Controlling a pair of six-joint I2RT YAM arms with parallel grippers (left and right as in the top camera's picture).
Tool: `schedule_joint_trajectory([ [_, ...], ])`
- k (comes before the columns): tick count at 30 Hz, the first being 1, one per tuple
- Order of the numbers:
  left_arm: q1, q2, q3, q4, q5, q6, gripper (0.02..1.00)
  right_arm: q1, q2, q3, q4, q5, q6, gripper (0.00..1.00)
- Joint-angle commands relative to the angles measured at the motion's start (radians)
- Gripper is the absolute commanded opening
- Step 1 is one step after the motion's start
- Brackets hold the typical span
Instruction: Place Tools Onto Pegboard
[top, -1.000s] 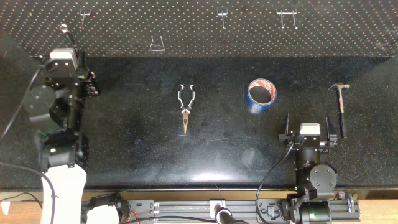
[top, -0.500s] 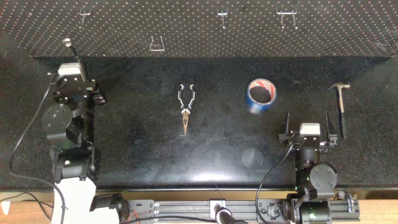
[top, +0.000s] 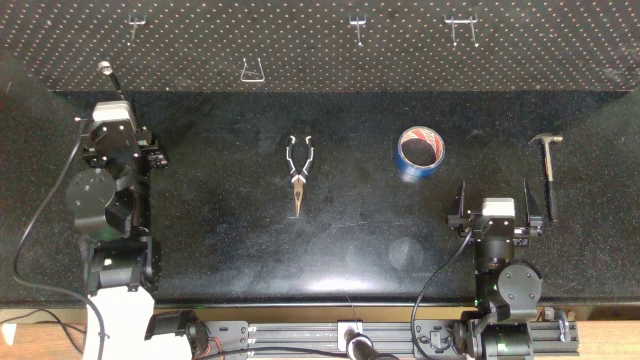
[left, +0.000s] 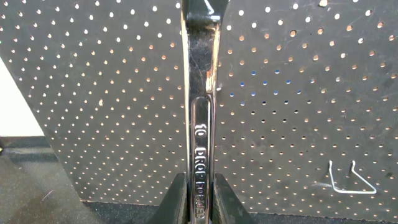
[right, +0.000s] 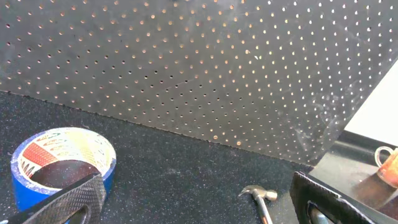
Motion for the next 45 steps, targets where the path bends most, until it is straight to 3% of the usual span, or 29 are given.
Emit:
schedule_joint_trajectory([
  [1, -0.004, -0.008, 0.003, 0.016, -0.023, 0.019, 0.029, -0.004, -0.003, -0.002, -0.009, 0.019, -0.010, 0.976],
  [28, 0.000, 0.175, 0.002, 0.121, -0.003, 0.007, 0.029, -0.004, -0.003, -0.002, -0.009, 0.019, -0.010, 0.976],
  [32, 0.037, 0.221, 0.002, 0.202, -0.003, -0.088, 0.027, -0.004, -0.003, -0.002, -0.009, 0.019, -0.010, 0.976],
  [38, 0.042, 0.256, 0.004, 0.199, -0.003, -0.095, 0.029, -0.004, -0.003, -0.002, -0.009, 0.020, -0.010, 0.976],
  [41, 0.042, 0.266, 0.003, 0.198, 0.074, -0.110, 0.029, -0.004, -0.003, -0.002, -0.009, 0.020, -0.010, 0.976],
  [45, 0.042, 0.275, 0.004, 0.198, 0.092, -0.141, 0.029, -0.004, -0.003, -0.002, -0.009, 0.019, -0.010, 0.976],
])
